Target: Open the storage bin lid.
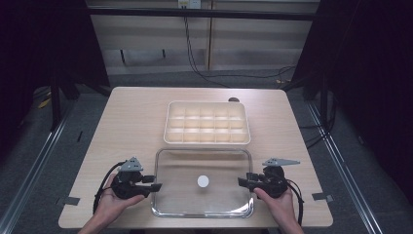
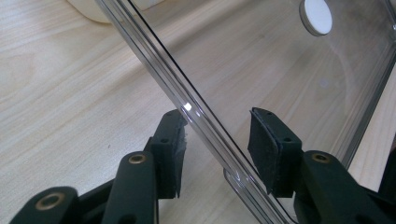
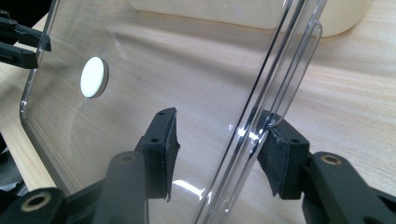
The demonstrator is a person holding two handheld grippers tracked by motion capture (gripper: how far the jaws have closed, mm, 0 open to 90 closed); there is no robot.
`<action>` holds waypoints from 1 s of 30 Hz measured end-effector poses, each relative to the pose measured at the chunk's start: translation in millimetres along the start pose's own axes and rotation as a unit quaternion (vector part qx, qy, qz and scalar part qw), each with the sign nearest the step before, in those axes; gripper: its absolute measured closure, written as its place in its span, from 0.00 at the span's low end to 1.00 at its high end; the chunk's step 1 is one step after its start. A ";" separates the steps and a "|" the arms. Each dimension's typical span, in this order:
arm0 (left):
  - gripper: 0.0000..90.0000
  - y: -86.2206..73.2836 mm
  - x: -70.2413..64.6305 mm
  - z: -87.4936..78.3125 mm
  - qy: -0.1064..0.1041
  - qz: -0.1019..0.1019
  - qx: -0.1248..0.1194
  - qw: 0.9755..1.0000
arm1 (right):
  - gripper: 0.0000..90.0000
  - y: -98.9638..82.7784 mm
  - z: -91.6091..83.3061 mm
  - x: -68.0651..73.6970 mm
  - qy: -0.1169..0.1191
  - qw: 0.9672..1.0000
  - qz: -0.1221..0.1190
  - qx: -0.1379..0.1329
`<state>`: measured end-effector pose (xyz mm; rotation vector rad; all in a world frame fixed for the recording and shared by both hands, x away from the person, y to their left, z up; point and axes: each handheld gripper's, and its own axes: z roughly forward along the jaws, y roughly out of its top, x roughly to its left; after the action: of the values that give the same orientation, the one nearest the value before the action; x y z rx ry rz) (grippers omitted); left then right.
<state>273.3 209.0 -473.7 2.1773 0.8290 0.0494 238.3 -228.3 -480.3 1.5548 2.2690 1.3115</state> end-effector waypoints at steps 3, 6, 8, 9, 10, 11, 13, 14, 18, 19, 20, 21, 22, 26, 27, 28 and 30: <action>0.61 -0.7 1.2 1.3 -0.001 -0.004 0.006 1.000 | 0.54 0.3 3.0 -0.9 -0.003 1.000 -0.001 0.003; 0.61 -0.7 1.8 2.0 0.000 -0.001 0.012 1.000 | 0.51 -0.2 7.0 -2.1 -0.004 1.000 0.000 0.008; 0.60 -1.6 2.3 3.7 0.000 -0.003 0.016 1.000 | 0.51 -0.5 9.1 -2.5 -0.006 1.000 0.003 0.014; 0.60 -1.7 2.8 4.3 0.001 -0.003 0.016 1.000 | 0.51 -0.5 9.8 -2.7 -0.006 1.000 0.003 0.015; 0.60 -1.7 2.9 4.4 0.001 -0.003 0.017 1.000 | 0.50 -0.8 10.6 -3.0 -0.008 1.000 0.003 0.016; 0.60 -1.6 3.0 4.5 0.002 -0.003 0.018 1.000 | 0.50 -0.9 11.0 -3.0 -0.008 1.000 0.004 0.017; 0.60 -1.9 3.0 5.0 0.001 -0.003 0.019 1.000 | 0.48 -1.4 12.1 -3.3 -0.009 1.000 0.002 0.018; 0.59 -1.8 3.2 4.9 -0.001 -0.004 0.023 1.000 | 0.47 -1.7 12.8 -2.9 -0.013 1.000 -0.001 0.021; 0.59 -2.2 4.3 7.4 -0.007 -0.006 0.025 1.000 | 0.46 -1.7 15.4 -3.0 -0.025 0.999 -0.003 0.025; 0.59 -2.0 4.0 7.9 -0.008 -0.006 0.026 1.000 | 0.45 -1.7 15.5 -3.1 -0.027 0.999 -0.003 0.025; 0.58 -1.9 3.6 8.8 -0.009 -0.005 0.027 1.000 | 0.45 -1.9 15.6 -3.1 -0.032 0.999 -0.004 0.026; 0.58 -1.8 3.6 9.3 -0.010 -0.004 0.032 0.999 | 0.44 -2.2 16.0 -3.0 -0.038 0.999 -0.005 0.027; 0.57 -1.8 3.3 10.2 -0.011 -0.004 0.035 0.999 | 0.44 -2.4 16.4 -3.1 -0.042 0.999 -0.006 0.029; 0.55 -2.6 3.4 12.1 -0.013 -0.007 0.038 0.999 | 0.43 -3.6 18.8 -2.3 -0.054 0.998 -0.003 0.037; 0.55 -2.2 4.1 11.7 -0.015 -0.008 0.044 0.999 | 0.43 -3.7 19.0 -2.6 -0.053 0.998 -0.003 0.037; 0.55 -2.4 4.3 12.2 -0.016 -0.010 0.044 0.999 | 0.42 -3.8 19.2 -2.4 -0.055 0.998 -0.005 0.036; 0.54 -2.5 4.6 13.3 -0.014 -0.012 0.043 0.999 | 0.42 -3.7 19.2 -1.9 -0.057 0.998 -0.009 0.039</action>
<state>279.4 204.0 -485.6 2.2434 0.8554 -0.0307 246.3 -218.9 -495.6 1.5846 2.2837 1.1124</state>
